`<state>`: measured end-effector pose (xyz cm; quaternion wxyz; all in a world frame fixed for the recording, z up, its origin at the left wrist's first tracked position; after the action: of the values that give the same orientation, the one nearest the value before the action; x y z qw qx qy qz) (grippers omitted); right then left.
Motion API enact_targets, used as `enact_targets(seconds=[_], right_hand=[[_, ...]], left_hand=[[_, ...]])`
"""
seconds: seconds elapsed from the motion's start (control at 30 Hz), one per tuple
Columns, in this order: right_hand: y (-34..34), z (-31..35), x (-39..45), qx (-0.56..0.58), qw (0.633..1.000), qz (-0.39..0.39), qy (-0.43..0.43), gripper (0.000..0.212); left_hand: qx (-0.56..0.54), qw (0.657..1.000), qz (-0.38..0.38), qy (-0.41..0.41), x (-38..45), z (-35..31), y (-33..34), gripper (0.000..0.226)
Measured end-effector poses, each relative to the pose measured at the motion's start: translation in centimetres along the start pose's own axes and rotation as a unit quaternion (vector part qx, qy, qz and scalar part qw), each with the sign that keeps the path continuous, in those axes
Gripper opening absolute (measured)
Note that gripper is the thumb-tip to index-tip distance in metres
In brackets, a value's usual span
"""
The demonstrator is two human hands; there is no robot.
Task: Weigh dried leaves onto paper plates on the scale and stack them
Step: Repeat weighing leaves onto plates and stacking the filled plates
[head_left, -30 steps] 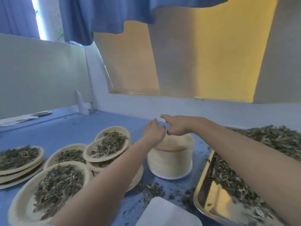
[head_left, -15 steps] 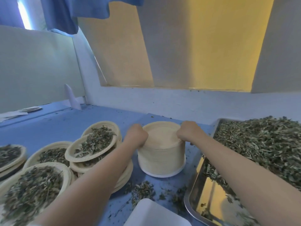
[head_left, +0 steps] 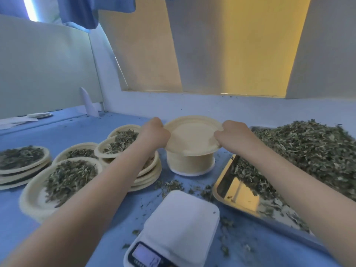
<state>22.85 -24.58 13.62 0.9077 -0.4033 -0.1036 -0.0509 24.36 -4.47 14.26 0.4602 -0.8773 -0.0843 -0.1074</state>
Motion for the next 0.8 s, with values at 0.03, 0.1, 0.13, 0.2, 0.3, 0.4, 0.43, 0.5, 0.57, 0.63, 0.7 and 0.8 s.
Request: enact_targets(seconds=[0.03,0.1,0.13,0.2,0.3,0.4,0.43,0.5,0.57,0.63,0.7,0.8], right_hand=[[0.3,-0.2,-1.7,-0.002,1.000,0.005,-0.007,0.024],[1.4,-1.0,-5.1,-0.020,1.000,0.019,-0.006,0.021],[2.2,-1.4,-6.5,-0.038,0.999,0.023,-0.007,0.021],[3.9,-2.4,-8.5,-0.066,0.997,0.032,-0.003,0.018],[6.4,-3.7,-9.8,-0.087,0.995,0.058,0.002,0.021],[8.0,-4.4,-10.0,-0.112,0.990,0.083,0.017,0.023],[8.5,-4.6,-10.0,-0.121,0.988,0.090,0.021,0.025],[9.2,-4.8,-9.8,-0.142,0.985,0.099,0.022,0.026],[9.5,-5.0,-9.6,-0.150,0.984,0.095,0.019,0.028],[9.7,-5.0,-9.3,-0.144,0.986,0.084,0.017,0.034],[9.7,-4.7,-9.0,-0.130,0.989,0.072,0.016,0.047],[9.8,-4.0,-8.5,-0.109,0.993,0.053,-0.003,0.047]], left_hand=[[-0.026,1.000,-0.003,0.003,-1.6,0.7,-0.1,0.023],[-0.075,0.997,0.000,-0.007,-5.1,2.6,0.4,0.016],[-0.095,0.995,0.002,-0.019,-6.7,3.6,1.0,0.015],[-0.136,0.989,0.016,-0.050,-9.2,5.4,2.3,0.022],[-0.150,0.985,0.047,-0.070,-11.3,7.3,4.5,0.018],[-0.146,0.984,0.042,-0.093,-12.0,8.7,5.4,0.017],[-0.142,0.985,0.041,-0.093,-12.1,9.0,5.6,0.016],[-0.134,0.985,0.043,-0.102,-12.2,9.5,6.2,0.020],[-0.145,0.981,0.043,-0.120,-12.0,10.3,6.7,0.014],[-0.157,0.979,0.032,-0.127,-11.8,10.6,7.0,0.019],[-0.163,0.977,0.029,-0.131,-11.8,10.8,7.1,0.029],[-0.187,0.971,0.029,-0.145,-11.2,10.9,7.1,0.052]])
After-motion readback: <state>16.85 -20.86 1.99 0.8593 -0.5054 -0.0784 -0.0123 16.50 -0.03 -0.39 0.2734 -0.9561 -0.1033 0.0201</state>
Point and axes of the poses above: each hand's wrist, its own x-axis towards the middle knuckle, its own y-axis out of the palm, z = x × y, the point moved 5 cm from there along x, towards the middle knuckle, and after that the axes turned 8 degrees about x, right-handed, at the moved point
